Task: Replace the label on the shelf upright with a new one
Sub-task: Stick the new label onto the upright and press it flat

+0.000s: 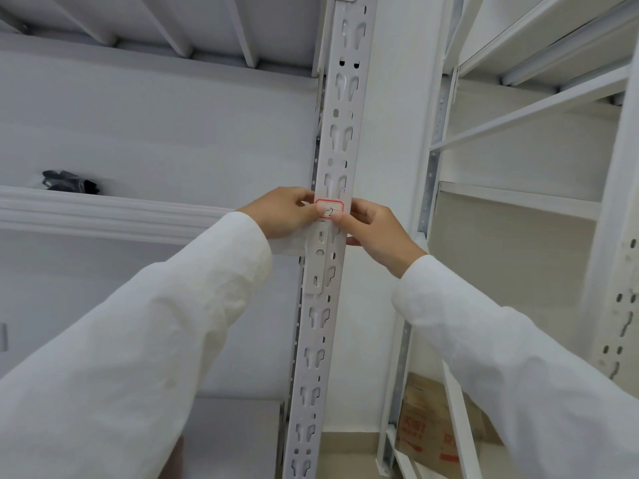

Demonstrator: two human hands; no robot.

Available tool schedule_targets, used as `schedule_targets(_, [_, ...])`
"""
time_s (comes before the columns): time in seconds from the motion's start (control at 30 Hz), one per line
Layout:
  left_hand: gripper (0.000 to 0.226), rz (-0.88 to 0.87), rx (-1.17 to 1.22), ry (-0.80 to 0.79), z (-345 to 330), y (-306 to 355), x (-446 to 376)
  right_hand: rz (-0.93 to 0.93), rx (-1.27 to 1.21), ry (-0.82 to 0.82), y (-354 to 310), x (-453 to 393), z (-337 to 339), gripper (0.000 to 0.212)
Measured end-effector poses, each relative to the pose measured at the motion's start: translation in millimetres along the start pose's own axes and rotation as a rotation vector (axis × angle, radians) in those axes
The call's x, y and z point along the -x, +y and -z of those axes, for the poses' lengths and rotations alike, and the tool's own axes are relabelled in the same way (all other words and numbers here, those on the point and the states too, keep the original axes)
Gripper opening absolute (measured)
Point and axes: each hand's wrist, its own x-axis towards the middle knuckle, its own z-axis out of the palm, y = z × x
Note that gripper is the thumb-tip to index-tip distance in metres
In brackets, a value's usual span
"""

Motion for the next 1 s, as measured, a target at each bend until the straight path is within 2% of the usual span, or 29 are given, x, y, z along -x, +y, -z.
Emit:
schedule_targets(0.17, [0.033, -0.009, 0.007, -0.052, 3, 0, 2, -0.033, 0.095, -0.002, -4, -3, 4, 0.021])
schedule_targets(0.33, [0.035, 0.012, 0.034, -0.037, 4, 2, 2, -0.043, 0.320, 0.129, -7, -15, -4, 0.044])
schedule_targets(0.4, [0.036, 0.018, 0.048, -0.031, 4, 1, 2, -0.048, 0.323, 0.067, -9, -14, 1, 0.041])
schedule_targets(0.53, [0.042, 0.007, 0.056, -0.023, 1, -1, 2, -0.030, 0.296, -0.127, -14, -9, 18, 0.012])
schedule_targets(0.67, [0.043, 0.044, 0.015, 0.058, -3, 3, 0, -0.106, 0.273, -0.202, -22, -8, 24, 0.023])
schedule_targets(0.77, [0.042, 0.074, -0.038, 0.098, -6, 6, 0, -0.144, 0.276, -0.120, -27, -9, 17, 0.033])
schedule_targets(0.87, [0.037, 0.074, -0.031, 0.090, -5, 7, -1, -0.083, 0.332, 0.000, -24, -12, 10, 0.039])
schedule_targets(1.0, [0.041, 0.051, -0.002, 0.046, -3, 6, -1, -0.068, 0.341, -0.017, -21, -13, 14, 0.036])
